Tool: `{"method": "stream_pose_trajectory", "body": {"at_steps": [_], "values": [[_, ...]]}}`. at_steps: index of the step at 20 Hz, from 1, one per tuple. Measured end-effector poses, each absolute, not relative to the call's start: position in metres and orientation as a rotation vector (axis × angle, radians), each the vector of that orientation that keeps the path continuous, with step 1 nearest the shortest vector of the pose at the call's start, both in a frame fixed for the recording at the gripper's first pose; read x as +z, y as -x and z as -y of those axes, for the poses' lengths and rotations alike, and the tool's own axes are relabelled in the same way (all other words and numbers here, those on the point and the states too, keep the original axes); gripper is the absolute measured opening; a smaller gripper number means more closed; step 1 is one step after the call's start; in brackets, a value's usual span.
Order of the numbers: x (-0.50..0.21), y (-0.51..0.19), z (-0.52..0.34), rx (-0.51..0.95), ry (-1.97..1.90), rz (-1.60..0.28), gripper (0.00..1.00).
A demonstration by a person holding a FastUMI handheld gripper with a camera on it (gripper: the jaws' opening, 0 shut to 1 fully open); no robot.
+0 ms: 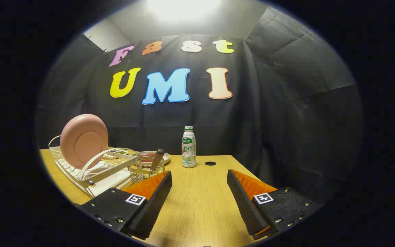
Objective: Take the plate from the dish rack, then take the spoon from the basket and place it into the plate.
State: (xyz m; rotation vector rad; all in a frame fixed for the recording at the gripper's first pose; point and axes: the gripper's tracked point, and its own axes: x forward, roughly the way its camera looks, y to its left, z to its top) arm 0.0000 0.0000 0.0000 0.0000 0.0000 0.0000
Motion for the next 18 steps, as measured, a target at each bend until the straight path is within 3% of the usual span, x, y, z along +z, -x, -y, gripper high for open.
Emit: {"method": "stream_pose_trajectory", "body": {"at_steps": [7, 18], "values": [[0.074, -0.012, 0.047, -0.123, -0.007, 0.078, 0.99], [0.144, 0.087, 0.058, -0.176, -0.001, 0.008, 0.98]]}}
